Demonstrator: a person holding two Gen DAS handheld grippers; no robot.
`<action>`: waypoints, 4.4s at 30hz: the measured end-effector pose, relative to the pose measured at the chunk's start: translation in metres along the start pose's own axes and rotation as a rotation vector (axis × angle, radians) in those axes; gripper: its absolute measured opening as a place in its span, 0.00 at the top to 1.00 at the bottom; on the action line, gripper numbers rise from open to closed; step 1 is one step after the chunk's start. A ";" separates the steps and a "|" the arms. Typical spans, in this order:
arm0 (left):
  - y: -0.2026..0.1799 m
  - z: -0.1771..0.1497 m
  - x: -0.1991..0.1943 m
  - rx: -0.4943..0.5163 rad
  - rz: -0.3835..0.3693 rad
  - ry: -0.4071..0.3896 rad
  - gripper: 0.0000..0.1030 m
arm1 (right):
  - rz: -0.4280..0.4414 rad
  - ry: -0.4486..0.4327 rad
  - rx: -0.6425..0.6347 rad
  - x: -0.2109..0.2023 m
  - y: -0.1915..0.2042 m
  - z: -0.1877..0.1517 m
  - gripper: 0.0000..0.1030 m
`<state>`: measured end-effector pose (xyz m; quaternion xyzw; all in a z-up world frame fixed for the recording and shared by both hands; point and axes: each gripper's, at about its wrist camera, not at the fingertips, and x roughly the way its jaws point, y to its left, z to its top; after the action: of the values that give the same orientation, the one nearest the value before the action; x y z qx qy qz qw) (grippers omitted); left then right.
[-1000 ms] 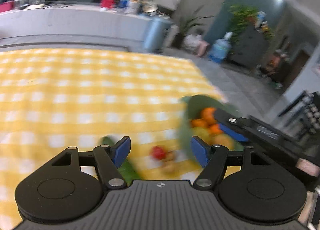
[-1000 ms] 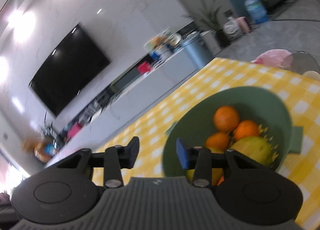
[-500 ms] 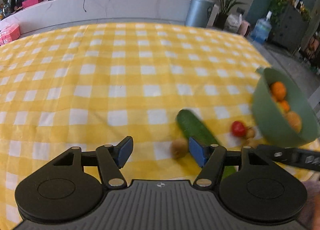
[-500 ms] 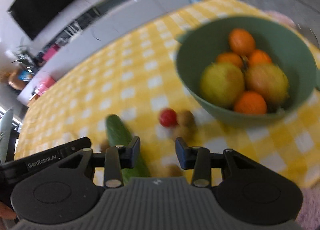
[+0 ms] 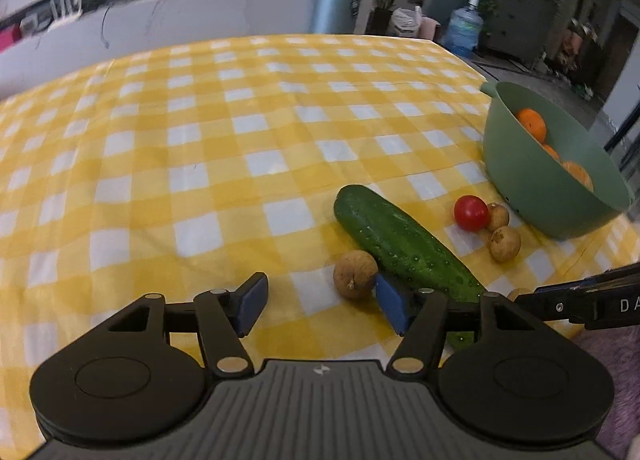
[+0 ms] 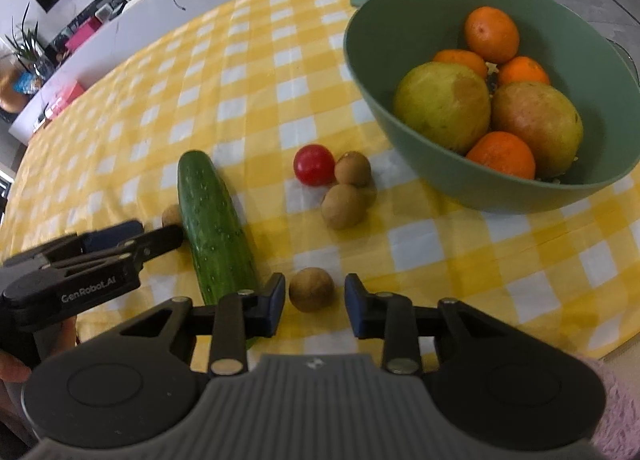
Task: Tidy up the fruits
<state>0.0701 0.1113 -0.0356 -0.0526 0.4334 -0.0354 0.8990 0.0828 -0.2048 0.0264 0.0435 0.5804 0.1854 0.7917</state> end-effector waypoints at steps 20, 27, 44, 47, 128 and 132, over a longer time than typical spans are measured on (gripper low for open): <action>-0.004 -0.002 0.001 0.055 -0.040 -0.060 0.68 | 0.015 -0.076 0.030 -0.017 -0.008 -0.002 0.80; 0.003 0.000 -0.013 -0.004 -0.031 -0.130 0.78 | 0.075 -0.138 0.052 -0.029 -0.012 0.000 0.80; 0.025 0.006 -0.029 -0.141 -0.123 -0.183 0.96 | 0.155 -0.202 0.083 -0.042 -0.019 0.002 0.80; 0.019 0.006 -0.023 -0.074 -0.133 -0.131 0.93 | 0.156 -0.200 0.082 -0.042 -0.019 0.001 0.80; -0.154 0.135 0.061 0.032 -0.220 0.034 0.71 | 0.262 -0.578 0.631 -0.092 -0.181 -0.003 0.80; -0.151 0.140 0.060 0.035 -0.189 0.014 0.71 | 0.265 -0.588 0.609 -0.090 -0.176 0.003 0.80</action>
<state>0.2143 -0.0362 0.0238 -0.0772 0.4319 -0.1278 0.8895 0.1054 -0.3986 0.0587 0.3998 0.3483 0.0854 0.8436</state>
